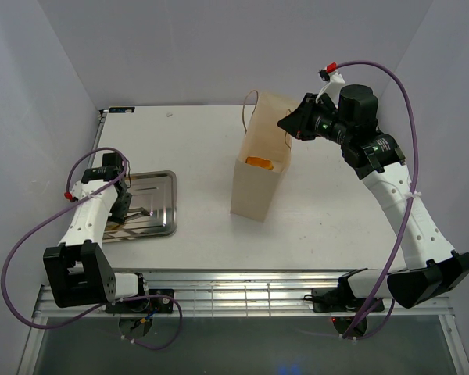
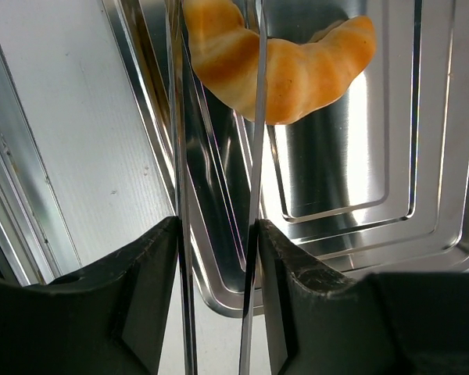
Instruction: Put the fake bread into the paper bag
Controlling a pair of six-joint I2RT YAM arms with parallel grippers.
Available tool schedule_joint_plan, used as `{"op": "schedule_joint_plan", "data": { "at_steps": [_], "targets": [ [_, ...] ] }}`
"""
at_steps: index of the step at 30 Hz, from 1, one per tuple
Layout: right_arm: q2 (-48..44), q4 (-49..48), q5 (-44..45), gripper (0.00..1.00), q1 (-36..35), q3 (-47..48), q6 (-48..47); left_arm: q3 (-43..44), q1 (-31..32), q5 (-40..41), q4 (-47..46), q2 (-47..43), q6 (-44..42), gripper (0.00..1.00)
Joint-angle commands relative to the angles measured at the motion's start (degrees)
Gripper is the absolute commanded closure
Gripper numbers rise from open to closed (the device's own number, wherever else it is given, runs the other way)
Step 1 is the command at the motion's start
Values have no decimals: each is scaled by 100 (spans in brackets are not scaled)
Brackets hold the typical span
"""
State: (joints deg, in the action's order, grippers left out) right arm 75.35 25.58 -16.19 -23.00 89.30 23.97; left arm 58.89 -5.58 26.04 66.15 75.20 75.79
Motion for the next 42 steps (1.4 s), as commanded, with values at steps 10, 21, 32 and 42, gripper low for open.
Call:
{"op": "schedule_joint_plan", "data": {
  "at_steps": [10, 21, 32, 42],
  "targets": [
    [-117, -141, -25, 88, -29, 79, 12, -27, -48, -293, -137, -251, -117, 53],
    [-108, -98, 1, 88, -37, 158, 20, 17, -39, -310, -146, -374, -152, 76],
    [-144, -106, 1, 88, -46, 114, 12, 61, -48, -249, -120, -585, -231, 100],
    [-161, -106, -7, 88, -46, 97, 20, 193, -39, 6, -111, -972, -336, 100]
  ]
}}
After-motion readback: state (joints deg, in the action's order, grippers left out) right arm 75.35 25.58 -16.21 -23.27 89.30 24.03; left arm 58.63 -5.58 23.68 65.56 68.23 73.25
